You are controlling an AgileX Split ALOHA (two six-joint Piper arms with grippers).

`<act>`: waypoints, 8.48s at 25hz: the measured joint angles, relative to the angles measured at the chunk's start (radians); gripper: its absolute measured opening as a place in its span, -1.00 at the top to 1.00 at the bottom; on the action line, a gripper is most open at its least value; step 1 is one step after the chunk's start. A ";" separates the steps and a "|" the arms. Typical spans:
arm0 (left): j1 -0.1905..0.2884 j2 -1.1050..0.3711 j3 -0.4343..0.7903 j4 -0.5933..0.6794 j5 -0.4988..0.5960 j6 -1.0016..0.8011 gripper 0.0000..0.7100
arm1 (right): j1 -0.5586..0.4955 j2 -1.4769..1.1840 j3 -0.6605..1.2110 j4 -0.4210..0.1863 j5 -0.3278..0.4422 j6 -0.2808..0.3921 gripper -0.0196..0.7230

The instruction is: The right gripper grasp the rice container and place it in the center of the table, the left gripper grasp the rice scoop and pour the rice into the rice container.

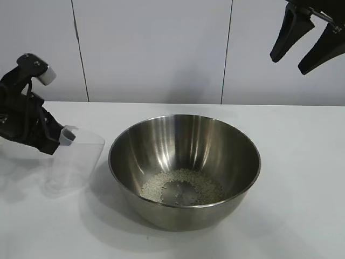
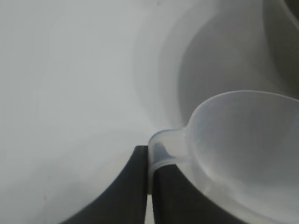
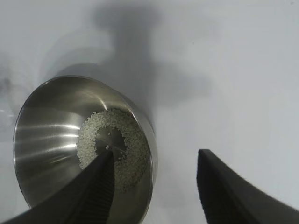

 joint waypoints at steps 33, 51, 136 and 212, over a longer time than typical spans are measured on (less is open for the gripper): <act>0.000 0.039 -0.036 -0.011 -0.047 0.061 0.98 | 0.000 0.000 0.000 0.000 0.000 0.000 -0.05; 0.240 0.043 -0.049 -0.003 0.459 -0.130 0.98 | 0.000 0.000 0.000 0.004 0.000 0.000 -0.05; 0.261 0.048 0.027 0.093 0.216 0.060 0.18 | 0.000 0.000 0.000 0.028 -0.013 0.000 -0.05; -0.286 0.036 -0.861 1.137 0.660 -2.246 0.00 | 0.003 0.000 0.000 0.049 0.048 0.000 -0.05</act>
